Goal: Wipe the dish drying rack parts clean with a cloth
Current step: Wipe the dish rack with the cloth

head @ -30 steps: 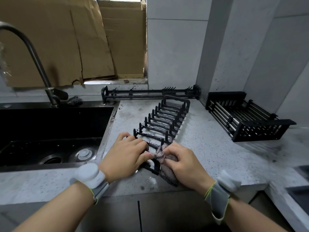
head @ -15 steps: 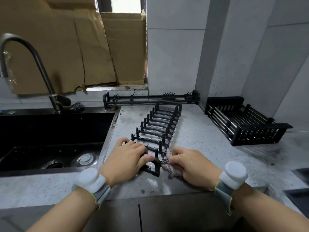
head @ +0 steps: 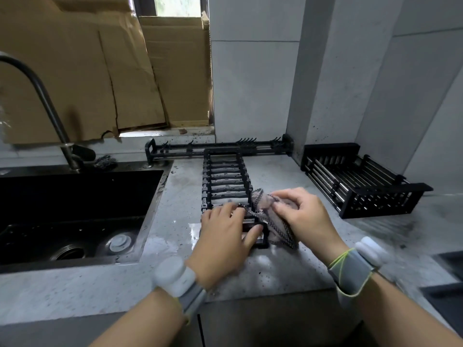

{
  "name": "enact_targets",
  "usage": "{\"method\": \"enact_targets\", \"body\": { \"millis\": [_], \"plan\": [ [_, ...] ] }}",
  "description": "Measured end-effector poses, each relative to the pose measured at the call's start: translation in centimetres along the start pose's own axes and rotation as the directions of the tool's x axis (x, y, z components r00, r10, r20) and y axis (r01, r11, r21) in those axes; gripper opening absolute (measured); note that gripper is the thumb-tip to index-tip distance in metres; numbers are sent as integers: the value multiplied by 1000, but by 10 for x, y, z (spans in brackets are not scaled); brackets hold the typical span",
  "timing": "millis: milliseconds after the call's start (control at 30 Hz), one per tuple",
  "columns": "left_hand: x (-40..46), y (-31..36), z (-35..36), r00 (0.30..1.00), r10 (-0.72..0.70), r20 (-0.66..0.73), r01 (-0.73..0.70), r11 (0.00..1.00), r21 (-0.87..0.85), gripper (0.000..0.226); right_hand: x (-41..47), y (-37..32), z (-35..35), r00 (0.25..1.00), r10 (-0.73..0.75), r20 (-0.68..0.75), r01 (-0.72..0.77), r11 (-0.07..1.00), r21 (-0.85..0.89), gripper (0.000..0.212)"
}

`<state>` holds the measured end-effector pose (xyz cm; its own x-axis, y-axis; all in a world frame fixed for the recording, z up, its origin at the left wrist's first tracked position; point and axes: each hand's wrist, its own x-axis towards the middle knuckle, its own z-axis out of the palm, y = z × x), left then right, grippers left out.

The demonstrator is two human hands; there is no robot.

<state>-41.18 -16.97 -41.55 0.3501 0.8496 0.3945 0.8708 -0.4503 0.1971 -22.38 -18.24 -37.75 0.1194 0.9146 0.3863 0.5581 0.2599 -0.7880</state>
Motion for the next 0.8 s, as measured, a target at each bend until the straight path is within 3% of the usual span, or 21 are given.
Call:
{"method": "enact_targets", "body": {
  "millis": [67,133,267,333,400,467,633,800],
  "plan": [
    [-10,-20,-6,978,140,-154,-159,980,-117,50,4,3,-9,997,11,-75,-9,1000,30,16],
    [-16,-48,-10,952,214,-219,-244,962,-125,41,5,5,-15,994,4,-112,1,999,45,14],
    [-19,-89,-8,982,150,-113,-173,957,-233,46,-5,-3,7,1000,-8,10,6,991,130,12],
    [-19,-92,-3,988,134,-78,-151,941,-303,46,-12,-2,24,987,-154,52,159,981,-108,15],
    [-20,-90,1,993,96,-67,-114,917,-382,47,-18,5,37,920,-373,120,391,845,-364,15],
    [-21,-86,2,996,62,-61,-82,901,-427,47,-21,14,36,882,-441,167,465,758,-457,15],
    [-19,-78,7,997,10,-81,-45,899,-436,47,-25,10,45,891,-447,72,422,762,-491,9],
    [-20,-75,7,998,7,-68,-35,906,-422,64,-37,-13,84,829,-542,137,544,724,-423,17]
  ]
}}
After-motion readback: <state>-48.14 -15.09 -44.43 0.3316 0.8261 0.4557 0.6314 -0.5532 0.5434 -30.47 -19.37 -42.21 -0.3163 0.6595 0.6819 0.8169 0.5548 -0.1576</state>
